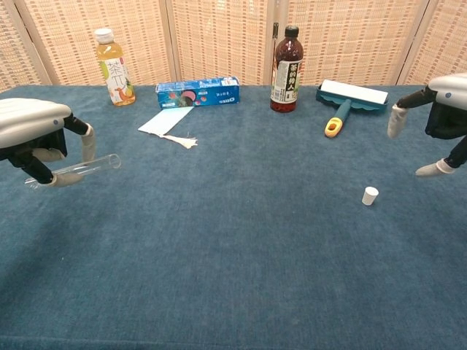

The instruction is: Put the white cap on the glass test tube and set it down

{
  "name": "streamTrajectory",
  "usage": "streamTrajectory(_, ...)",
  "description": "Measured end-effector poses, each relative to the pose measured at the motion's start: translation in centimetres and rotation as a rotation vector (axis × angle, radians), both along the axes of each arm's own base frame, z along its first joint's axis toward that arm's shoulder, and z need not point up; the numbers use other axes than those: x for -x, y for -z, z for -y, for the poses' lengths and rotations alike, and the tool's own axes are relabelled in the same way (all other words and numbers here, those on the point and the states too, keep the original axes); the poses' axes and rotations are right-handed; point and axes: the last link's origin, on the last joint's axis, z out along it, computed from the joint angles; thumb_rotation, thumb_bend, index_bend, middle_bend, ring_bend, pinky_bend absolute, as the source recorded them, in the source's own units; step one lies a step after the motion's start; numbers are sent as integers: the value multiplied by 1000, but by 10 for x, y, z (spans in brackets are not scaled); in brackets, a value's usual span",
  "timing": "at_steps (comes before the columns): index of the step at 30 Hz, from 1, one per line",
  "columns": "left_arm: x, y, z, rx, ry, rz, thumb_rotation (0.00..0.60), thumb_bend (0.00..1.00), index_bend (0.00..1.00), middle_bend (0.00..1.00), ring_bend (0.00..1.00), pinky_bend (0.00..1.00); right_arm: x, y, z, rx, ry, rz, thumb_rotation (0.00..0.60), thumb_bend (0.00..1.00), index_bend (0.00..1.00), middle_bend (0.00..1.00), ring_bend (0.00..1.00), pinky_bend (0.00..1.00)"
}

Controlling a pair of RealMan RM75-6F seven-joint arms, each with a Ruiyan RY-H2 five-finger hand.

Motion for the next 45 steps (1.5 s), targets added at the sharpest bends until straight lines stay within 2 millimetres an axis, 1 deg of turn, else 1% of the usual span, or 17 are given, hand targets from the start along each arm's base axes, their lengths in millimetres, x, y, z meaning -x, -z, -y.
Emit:
streamTrajectory(3,0,1,0,2,1,0,600,375,649,1000,1000,1000,3,5,5,-8,16,-10,600,179,503,1000,1000,1000)
streamTrajectory(6,1,2,0,5,0,-1,600,375,649,1000,1000,1000,4,10,8,-17,22,-19,600,219,506,1000,1000,1000)
streamTrajectory(10,2,3,0,9,-3,-4,600,375,649,1000,1000,1000,6,19,13,-39,33,-39,600,236,506,1000,1000,1000)
streamTrajectory(13,2,3,0,11,-5,-6,600,375,649,1000,1000,1000,6,26,17,-55,42,-50,600,237,506,1000,1000,1000)
streamTrajectory(20,3,6,2,24,-10,-10,600,375,648,1000,1000,1000,7,41,22,-88,50,-74,600,201,506,1000,1000,1000)
streamTrajectory(27,4,7,2,28,-14,-11,600,376,648,1000,1000,1000,10,54,25,-114,65,-100,600,200,506,1000,1000,1000)
streamTrajectory(35,7,8,2,33,-20,-14,600,375,648,1000,1000,1000,11,61,27,-129,72,-115,600,200,505,1000,1000,1000)
streamTrajectory(45,7,9,1,37,-24,-15,600,375,648,1000,1000,1000,9,64,31,-132,74,-118,600,200,428,1000,1000,1000)
